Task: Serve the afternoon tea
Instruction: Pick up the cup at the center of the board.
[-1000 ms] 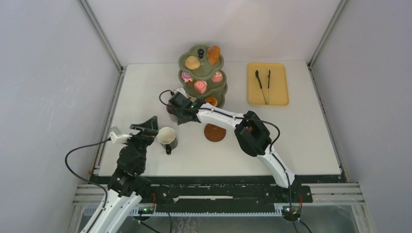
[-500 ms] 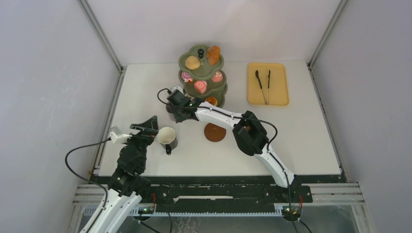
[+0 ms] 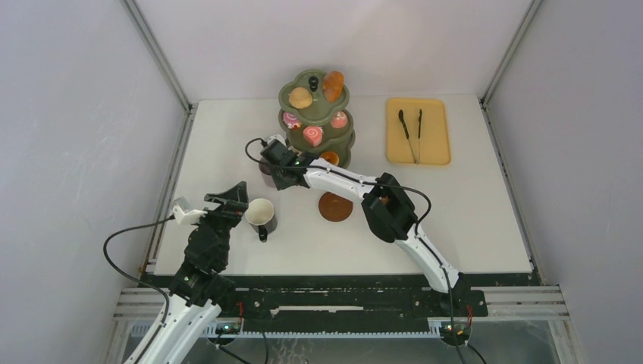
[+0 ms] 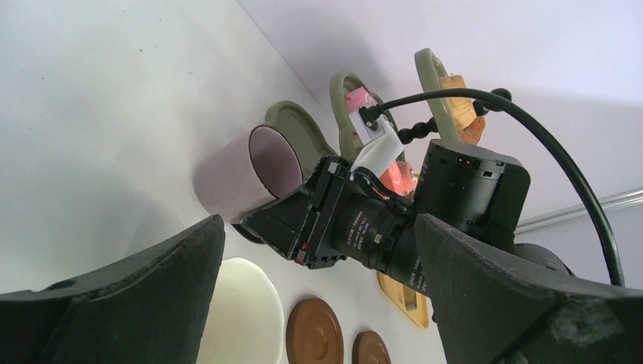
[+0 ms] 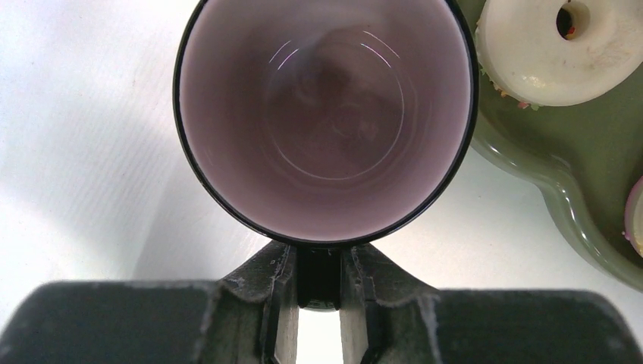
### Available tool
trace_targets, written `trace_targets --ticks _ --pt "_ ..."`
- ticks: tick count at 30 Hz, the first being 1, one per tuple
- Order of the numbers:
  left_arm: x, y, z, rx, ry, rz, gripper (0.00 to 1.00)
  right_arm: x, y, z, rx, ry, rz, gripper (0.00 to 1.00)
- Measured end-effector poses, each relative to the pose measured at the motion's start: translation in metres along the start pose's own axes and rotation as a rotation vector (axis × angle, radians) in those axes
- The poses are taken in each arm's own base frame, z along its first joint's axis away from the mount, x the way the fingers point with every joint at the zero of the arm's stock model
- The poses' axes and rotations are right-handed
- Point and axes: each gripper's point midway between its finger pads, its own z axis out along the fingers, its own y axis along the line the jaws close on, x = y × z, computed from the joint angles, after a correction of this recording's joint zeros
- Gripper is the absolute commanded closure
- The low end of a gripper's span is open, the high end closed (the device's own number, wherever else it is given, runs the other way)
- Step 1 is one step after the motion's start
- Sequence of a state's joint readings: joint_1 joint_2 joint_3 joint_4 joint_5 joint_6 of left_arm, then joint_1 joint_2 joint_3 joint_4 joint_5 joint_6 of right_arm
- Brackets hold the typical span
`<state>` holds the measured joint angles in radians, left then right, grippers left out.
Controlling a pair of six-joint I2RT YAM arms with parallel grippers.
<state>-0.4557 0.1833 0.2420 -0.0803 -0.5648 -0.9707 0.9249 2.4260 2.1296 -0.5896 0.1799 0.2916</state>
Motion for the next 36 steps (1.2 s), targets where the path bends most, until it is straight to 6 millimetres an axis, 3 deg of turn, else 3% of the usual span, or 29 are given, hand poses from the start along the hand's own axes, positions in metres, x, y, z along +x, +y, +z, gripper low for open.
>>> trace_targets --ticks 9,22,27,36 --pt "0.0 0.0 0.0 0.0 0.0 -0.002 0.0 0.005 -0.001 -0.003 0.028 -0.001 -0.025 1.0" --pt "-0.002 0.005 -0.005 -0.009 -0.003 -0.005 0.0 0.026 -0.007 -0.031 0.095 0.031 -0.07 1.0" --pt "-0.002 0.007 -0.007 -0.016 0.001 0.0 0.0 0.036 -0.008 -0.051 0.119 0.045 -0.093 1.0" --pt "0.001 0.011 -0.008 -0.027 0.013 -0.001 0.0 0.035 -0.008 -0.102 0.14 -0.009 -0.097 1.0"
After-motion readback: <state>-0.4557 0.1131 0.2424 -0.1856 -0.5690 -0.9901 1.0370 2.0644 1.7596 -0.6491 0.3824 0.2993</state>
